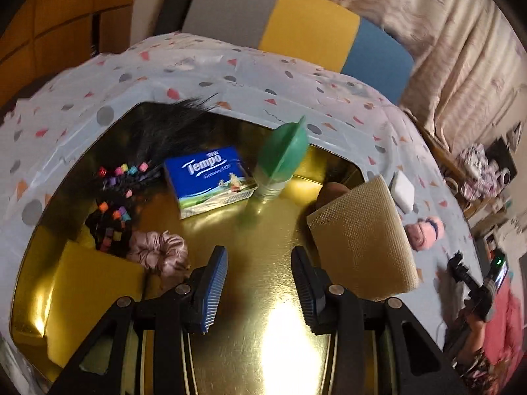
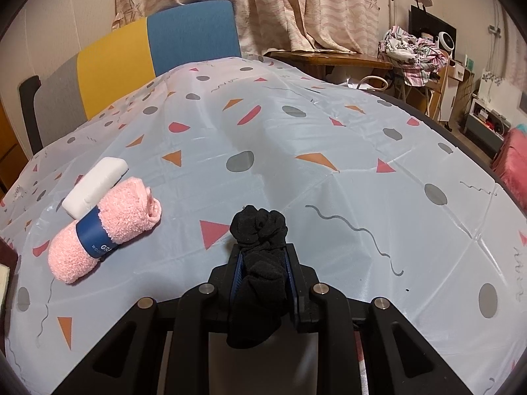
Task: Organize soft objects
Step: 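Carry the cream waffle cloth into the gold tray and open the left gripper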
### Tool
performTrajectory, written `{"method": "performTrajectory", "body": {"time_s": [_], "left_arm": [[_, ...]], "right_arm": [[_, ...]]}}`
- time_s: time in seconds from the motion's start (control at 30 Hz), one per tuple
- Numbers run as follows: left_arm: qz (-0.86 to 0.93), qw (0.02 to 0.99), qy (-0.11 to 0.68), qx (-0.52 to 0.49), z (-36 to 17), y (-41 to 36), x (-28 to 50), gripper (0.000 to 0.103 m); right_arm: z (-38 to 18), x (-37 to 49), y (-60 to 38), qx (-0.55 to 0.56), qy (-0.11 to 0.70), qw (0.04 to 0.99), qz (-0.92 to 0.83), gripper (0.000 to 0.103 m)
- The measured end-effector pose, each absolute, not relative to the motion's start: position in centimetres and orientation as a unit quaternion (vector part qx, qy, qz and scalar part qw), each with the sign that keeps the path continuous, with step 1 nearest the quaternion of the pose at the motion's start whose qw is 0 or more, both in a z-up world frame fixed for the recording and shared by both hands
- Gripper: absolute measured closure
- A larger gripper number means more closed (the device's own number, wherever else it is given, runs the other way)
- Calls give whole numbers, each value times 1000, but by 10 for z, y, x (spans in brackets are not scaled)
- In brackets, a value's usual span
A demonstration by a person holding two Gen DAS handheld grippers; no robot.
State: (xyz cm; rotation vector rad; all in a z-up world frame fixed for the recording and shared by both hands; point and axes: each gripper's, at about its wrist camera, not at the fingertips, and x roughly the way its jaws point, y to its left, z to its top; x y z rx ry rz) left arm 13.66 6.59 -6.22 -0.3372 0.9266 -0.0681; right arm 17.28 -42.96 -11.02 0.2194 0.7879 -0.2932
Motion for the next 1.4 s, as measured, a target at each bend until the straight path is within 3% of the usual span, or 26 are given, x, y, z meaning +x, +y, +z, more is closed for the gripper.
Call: {"method": "performTrajectory", "body": {"time_s": [0.07,0.17,0.2,0.27,0.47,0.5,0.6,0.8,1.23,1.4], "left_arm": [[-64,879,437,-178,-57,60,132,59],[-108,878,428,-185,-46,39,130,44],[-117,880,424,-182,-41,31,131,34],[-126,883,422,-160,-34,8,136,28],[-117,881,455,-59,-40,-46,161,28],[-117,881,455,-49,-42,-51,163,30],[-127,884,449,-29,-47,-61,164,78],[-132,878,452,-83,-47,-37,164,85],[-47,877,452,-153,-52,58,145,87],[-22,876,441,-195,-57,87,135,76]], "right_arm": [[-110,173,-429,103,383,907,-144,79],[-110,174,-427,99,384,906,-145,79],[-110,174,-427,97,384,906,-145,79],[-110,174,-427,97,385,906,-145,79],[-110,174,-427,98,384,907,-145,79],[-110,174,-427,99,384,907,-144,79],[-109,174,-427,101,383,907,-143,79],[-110,173,-428,106,382,907,-141,79],[-109,173,-428,102,383,907,-143,79],[-109,173,-427,99,383,907,-144,79]]}}
